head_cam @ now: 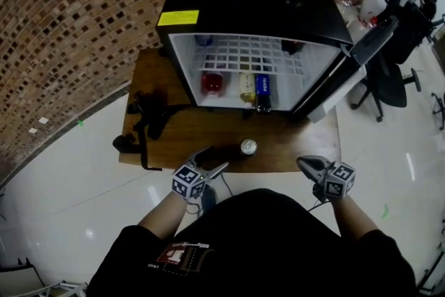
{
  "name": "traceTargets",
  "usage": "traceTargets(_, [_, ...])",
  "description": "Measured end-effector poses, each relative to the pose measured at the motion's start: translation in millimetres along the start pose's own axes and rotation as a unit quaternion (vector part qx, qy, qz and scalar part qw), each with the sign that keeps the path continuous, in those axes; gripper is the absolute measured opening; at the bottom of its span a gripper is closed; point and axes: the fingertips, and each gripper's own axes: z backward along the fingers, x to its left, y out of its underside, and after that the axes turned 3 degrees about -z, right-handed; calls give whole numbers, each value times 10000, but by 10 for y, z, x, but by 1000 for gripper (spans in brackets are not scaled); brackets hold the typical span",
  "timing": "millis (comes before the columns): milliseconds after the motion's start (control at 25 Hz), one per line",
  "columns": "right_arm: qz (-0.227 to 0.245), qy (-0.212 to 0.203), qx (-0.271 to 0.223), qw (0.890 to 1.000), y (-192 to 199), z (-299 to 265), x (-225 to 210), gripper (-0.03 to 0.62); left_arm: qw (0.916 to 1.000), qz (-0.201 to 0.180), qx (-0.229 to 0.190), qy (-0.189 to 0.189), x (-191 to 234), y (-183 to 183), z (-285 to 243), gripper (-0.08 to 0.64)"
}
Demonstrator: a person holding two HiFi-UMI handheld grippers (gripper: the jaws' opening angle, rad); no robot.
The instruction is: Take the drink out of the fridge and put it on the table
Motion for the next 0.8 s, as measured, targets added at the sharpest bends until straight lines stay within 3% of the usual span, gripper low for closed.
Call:
traceTargets(120, [51,-38,-68,10000,3,-76,-54,-6,9975,457,-411,-353,172,-153,518,204])
traceTargets(240, [45,-34,-254,9997,-76,-150,-148,-6,9922,754,-765,-632,290,-306,936,-2])
traceTargets(360, [-1,-26,-322,9995,-138,-164,-130,-6,9894,908,-923,-655,261,-384,1191,-16])
traceTargets(480, [105,-54,-252,9996,-106,-191,-99,-8,9901,833,-867,-726,208,-379,1325,-9])
traceTargets(800, [410,-46,-17,9991,-69,-267,-38,-8,9906,834,-823,-706,221,-400,1341,-8])
